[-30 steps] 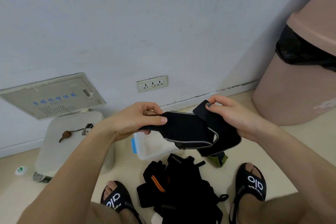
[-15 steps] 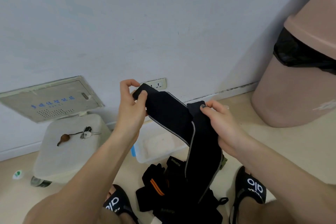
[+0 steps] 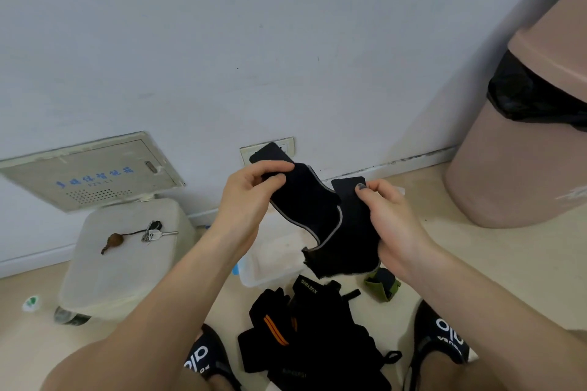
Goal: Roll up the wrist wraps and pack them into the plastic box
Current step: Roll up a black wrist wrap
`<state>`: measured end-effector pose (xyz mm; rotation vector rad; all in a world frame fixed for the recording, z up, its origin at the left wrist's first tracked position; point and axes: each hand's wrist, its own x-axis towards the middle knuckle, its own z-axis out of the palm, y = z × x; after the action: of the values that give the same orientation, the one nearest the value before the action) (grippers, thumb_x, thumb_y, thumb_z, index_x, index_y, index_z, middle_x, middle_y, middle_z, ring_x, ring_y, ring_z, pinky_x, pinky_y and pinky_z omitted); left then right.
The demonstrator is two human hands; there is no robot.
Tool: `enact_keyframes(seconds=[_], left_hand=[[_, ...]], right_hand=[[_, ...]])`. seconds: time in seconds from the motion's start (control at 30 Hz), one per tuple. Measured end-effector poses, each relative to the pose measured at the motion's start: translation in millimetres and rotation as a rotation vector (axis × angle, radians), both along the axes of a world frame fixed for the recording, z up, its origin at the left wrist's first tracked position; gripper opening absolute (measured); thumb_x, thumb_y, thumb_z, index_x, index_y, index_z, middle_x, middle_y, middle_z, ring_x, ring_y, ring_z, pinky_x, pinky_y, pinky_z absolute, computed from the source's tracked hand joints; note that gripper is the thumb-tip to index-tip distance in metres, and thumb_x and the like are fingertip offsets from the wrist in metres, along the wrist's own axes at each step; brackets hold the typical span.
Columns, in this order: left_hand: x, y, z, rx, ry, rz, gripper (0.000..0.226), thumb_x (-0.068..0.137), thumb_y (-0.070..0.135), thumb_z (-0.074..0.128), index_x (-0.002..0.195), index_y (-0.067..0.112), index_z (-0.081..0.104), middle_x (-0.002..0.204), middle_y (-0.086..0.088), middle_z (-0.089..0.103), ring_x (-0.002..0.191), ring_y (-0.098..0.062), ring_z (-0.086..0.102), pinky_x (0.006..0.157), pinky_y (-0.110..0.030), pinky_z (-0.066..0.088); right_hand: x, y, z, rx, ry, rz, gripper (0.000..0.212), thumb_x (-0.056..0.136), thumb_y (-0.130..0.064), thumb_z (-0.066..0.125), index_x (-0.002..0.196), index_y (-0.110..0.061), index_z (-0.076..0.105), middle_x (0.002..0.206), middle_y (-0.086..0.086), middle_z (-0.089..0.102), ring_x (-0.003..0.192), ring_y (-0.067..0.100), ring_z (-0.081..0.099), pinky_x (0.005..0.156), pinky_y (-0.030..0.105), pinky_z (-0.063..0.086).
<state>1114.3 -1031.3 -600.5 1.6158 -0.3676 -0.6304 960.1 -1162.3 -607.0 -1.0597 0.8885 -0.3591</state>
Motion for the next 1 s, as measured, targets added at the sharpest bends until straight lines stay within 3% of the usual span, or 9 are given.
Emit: enact_keyframes(seconds=[0.1, 0.23, 0.33, 0.43, 0.57, 0.7, 0.8, 0.87, 1.0], left_hand=[[4.3, 0.9, 4.7, -0.036, -0.023, 0.017, 0.032, 0.097, 0.004, 0.06, 0.102, 0.026, 0.082, 0.111, -0.002, 0.078, 0.115, -0.026, 0.069, 0.111, -0.05, 0.047], [4.1, 2.4, 9.7, -0.081, -0.036, -0.046, 0.047, 0.092, -0.01, 0.059, 0.119, 0.025, 0.074, 0.113, -0.001, 0.077, 0.109, -0.03, 0.072, 0.105, -0.046, 0.054], [2.5, 1.0, 11.0, -0.082, -0.081, -0.088, 0.051, 0.091, -0.012, 0.058, 0.123, 0.026, 0.071, 0.113, 0.0, 0.077, 0.107, -0.027, 0.072, 0.107, -0.043, 0.053], [3.8, -0.9, 11.4, -0.087, -0.113, -0.072, 0.041, 0.095, -0.006, 0.058, 0.113, 0.025, 0.078, 0.11, 0.005, 0.077, 0.104, -0.017, 0.071, 0.109, -0.046, 0.051], [4.4, -1.7, 11.0, -0.109, -0.107, -0.087, 0.036, 0.099, -0.001, 0.056, 0.107, 0.024, 0.08, 0.103, 0.0, 0.076, 0.103, -0.024, 0.068, 0.107, -0.051, 0.05], [5.2, 1.0, 15.4, -0.154, -0.125, -0.167, 0.041, 0.094, -0.008, 0.061, 0.117, 0.024, 0.073, 0.108, 0.008, 0.071, 0.093, -0.015, 0.069, 0.092, -0.037, 0.055], [8.5, 1.6, 13.7, -0.171, -0.142, -0.141, 0.044, 0.09, -0.012, 0.061, 0.113, 0.024, 0.072, 0.105, 0.005, 0.069, 0.089, -0.018, 0.067, 0.087, -0.039, 0.056], [8.5, 0.5, 12.3, -0.171, -0.159, -0.111, 0.033, 0.087, -0.001, 0.064, 0.105, 0.024, 0.076, 0.101, 0.001, 0.07, 0.093, -0.024, 0.065, 0.09, -0.044, 0.052], [2.4, -2.2, 13.9, -0.231, -0.073, -0.119, 0.03, 0.094, -0.003, 0.062, 0.103, 0.018, 0.079, 0.116, -0.013, 0.074, 0.114, -0.033, 0.068, 0.096, -0.042, 0.055]], right_hand=[[-1.5, -1.2, -3.4, -0.202, 0.068, 0.052, 0.02, 0.107, -0.026, 0.054, 0.091, -0.015, 0.057, 0.078, 0.005, 0.061, 0.071, 0.023, 0.057, 0.068, 0.038, 0.047], [-3.0, -3.6, -1.2, -0.578, 0.159, 0.042, 0.018, 0.106, -0.034, 0.052, 0.092, -0.023, 0.058, 0.071, -0.017, 0.057, 0.062, 0.012, 0.045, 0.062, 0.032, 0.039], [-7.4, -3.3, 4.0, -0.531, 0.079, 0.005, 0.017, 0.106, -0.033, 0.052, 0.092, -0.025, 0.058, 0.072, -0.001, 0.053, 0.066, 0.021, 0.045, 0.064, 0.037, 0.039], [-10.0, 2.8, 11.6, -0.433, 0.002, 0.07, 0.017, 0.106, -0.034, 0.054, 0.094, -0.024, 0.06, 0.076, 0.02, 0.051, 0.068, 0.026, 0.046, 0.064, 0.04, 0.039], [-8.5, 9.3, 13.7, -0.396, -0.077, 0.146, 0.016, 0.105, -0.035, 0.057, 0.097, -0.023, 0.063, 0.093, 0.038, 0.056, 0.075, 0.03, 0.05, 0.071, 0.046, 0.041], [-6.1, 13.6, 13.4, -0.384, -0.119, 0.17, 0.015, 0.106, -0.034, 0.057, 0.097, -0.024, 0.064, 0.094, 0.038, 0.056, 0.079, 0.029, 0.05, 0.076, 0.046, 0.042], [-2.0, 16.7, 11.7, -0.382, -0.106, 0.168, 0.014, 0.106, -0.031, 0.057, 0.094, -0.026, 0.063, 0.081, 0.019, 0.054, 0.079, 0.021, 0.048, 0.076, 0.038, 0.042], [0.7, 18.3, 11.6, -0.385, -0.1, 0.172, 0.014, 0.106, -0.029, 0.056, 0.094, -0.024, 0.062, 0.081, 0.009, 0.052, 0.078, 0.018, 0.046, 0.075, 0.034, 0.039], [5.7, 21.4, 11.6, -0.364, -0.145, 0.2, 0.014, 0.107, -0.021, 0.053, 0.102, -0.015, 0.064, 0.093, 0.02, 0.063, 0.082, 0.02, 0.057, 0.078, 0.039, 0.045]])
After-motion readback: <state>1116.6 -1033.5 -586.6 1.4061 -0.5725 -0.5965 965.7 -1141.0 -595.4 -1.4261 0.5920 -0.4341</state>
